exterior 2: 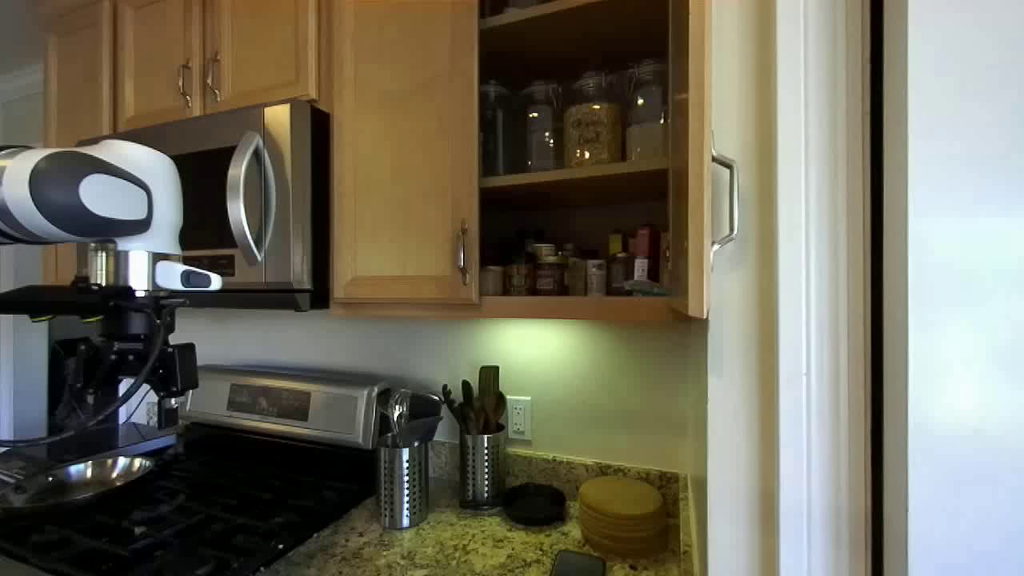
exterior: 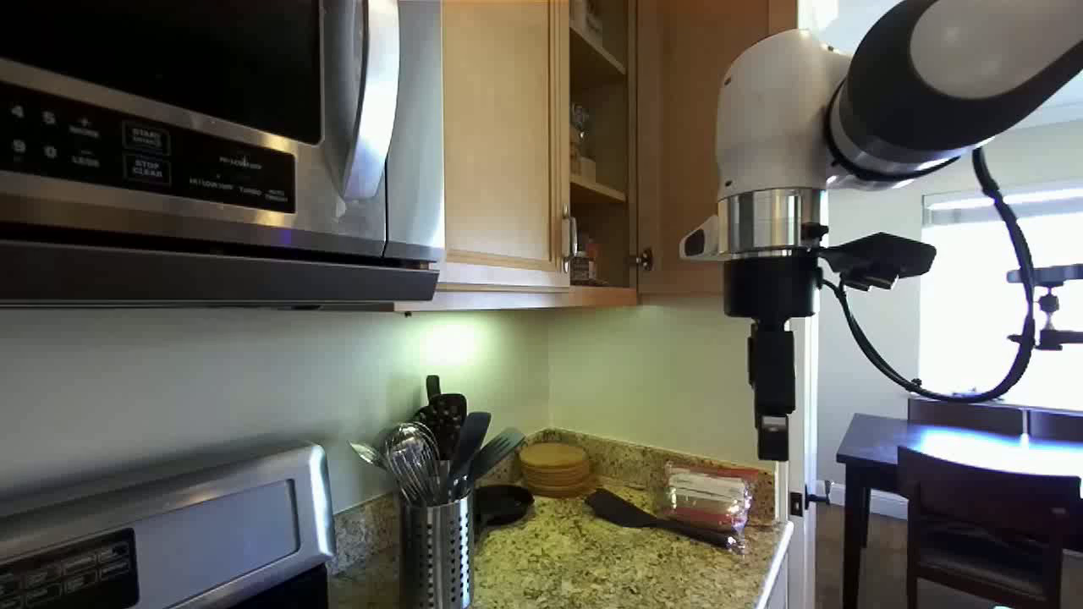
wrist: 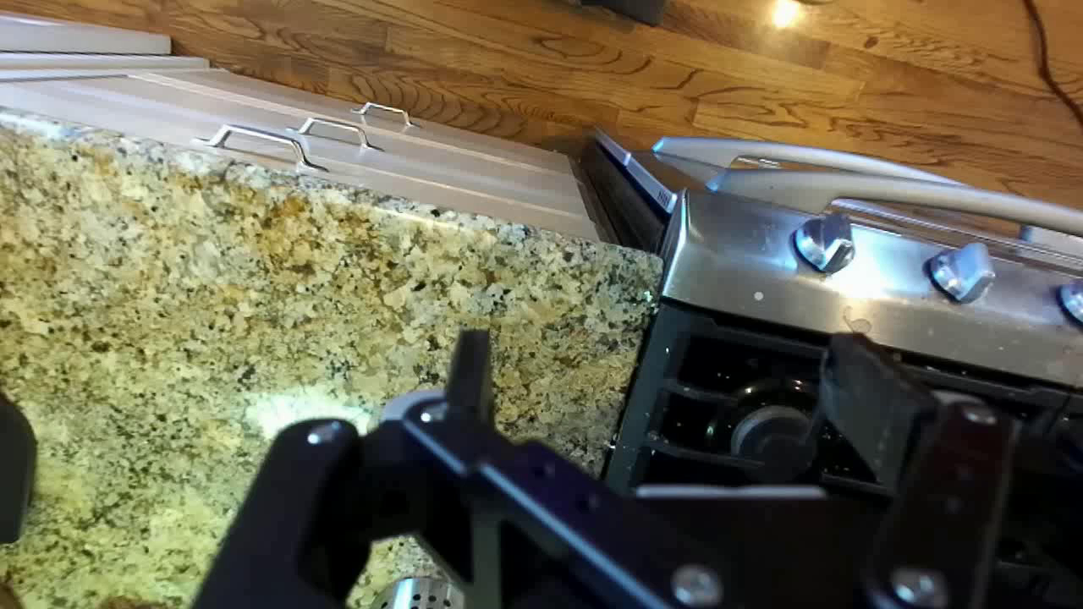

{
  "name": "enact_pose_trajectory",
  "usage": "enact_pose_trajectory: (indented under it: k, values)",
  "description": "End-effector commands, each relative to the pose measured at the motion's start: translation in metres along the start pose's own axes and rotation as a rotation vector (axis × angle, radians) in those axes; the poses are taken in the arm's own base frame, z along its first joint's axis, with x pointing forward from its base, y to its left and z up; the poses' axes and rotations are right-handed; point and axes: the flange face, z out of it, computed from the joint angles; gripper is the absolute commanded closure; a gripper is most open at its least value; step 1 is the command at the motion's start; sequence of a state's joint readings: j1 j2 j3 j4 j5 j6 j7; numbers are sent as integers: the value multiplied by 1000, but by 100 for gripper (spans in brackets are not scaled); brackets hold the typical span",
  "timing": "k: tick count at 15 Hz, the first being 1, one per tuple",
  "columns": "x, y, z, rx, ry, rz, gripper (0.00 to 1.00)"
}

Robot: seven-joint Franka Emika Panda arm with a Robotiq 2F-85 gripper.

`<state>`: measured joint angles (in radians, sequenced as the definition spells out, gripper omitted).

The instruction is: Close the second cupboard drawer to the right of the microwave

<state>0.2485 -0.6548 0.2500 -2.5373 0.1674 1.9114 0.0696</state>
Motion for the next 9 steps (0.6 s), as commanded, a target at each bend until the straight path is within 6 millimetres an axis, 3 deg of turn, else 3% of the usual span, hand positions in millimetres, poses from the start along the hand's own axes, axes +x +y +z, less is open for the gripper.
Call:
enact_pose_trajectory:
  k: [1,7,9]
  values:
    - [0,0,-1,0,0,0,0]
    - [0,0,-1,0,0,0,0]
    - [4,8,3,-33,3,52,0]
